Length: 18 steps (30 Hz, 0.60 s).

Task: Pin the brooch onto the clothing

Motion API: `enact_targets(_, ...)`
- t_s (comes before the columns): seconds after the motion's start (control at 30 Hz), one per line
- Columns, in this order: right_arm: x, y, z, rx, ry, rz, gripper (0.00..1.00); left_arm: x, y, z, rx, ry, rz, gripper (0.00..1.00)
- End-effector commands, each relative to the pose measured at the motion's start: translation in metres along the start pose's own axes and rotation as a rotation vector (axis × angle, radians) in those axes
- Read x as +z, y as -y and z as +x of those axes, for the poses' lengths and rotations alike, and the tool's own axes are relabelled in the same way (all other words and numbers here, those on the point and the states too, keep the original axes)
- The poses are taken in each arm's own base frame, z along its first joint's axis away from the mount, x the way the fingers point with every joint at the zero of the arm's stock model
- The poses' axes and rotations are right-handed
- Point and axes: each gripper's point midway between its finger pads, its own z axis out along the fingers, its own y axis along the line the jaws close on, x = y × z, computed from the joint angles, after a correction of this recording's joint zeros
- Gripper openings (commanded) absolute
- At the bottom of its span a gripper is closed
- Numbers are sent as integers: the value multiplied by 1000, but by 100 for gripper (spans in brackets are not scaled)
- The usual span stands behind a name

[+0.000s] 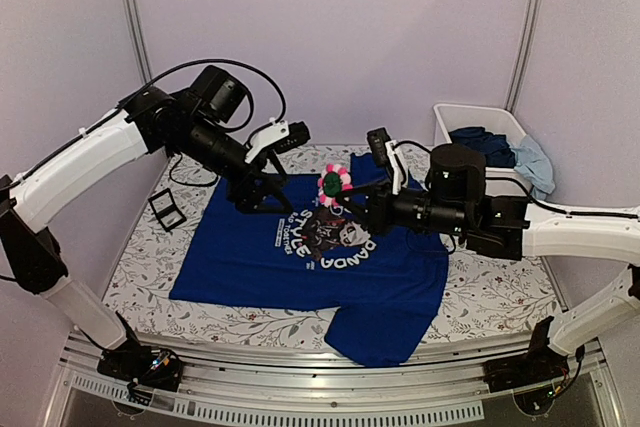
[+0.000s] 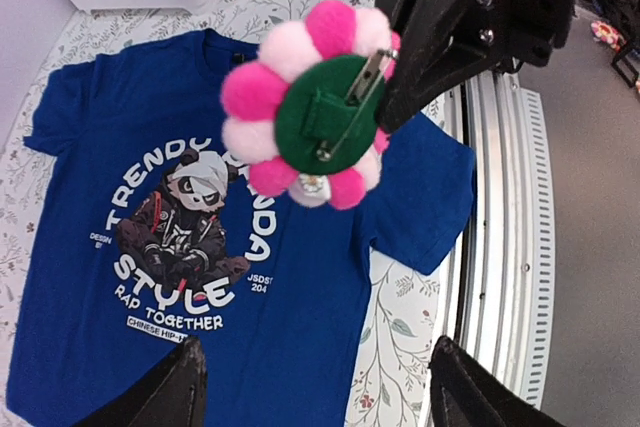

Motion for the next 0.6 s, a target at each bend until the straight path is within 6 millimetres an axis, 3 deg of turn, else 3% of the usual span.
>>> enact_targets(0.0, -27, -25, 58, -115, -349, -166, 0, -35, 24, 10, 147, -39, 57, 78)
enact_targets(0.1, -35, -43, 57, -132, -422, -249, 0, -32, 31, 4, 137, -16, 87, 82)
enact_targets(0.27, -32, -59, 53, -170, -462, -325, 0, -7, 62, -2, 144, -12, 206, 82)
enact_targets(0.43, -24, -65, 57, -180, -485, -363, 0, 14, 73, -4, 149, -32, 233, 81)
enact_targets(0.57, -22, -67, 61, -181, -493, -386, 0, 12, 79, -10, 161, -19, 258, 75)
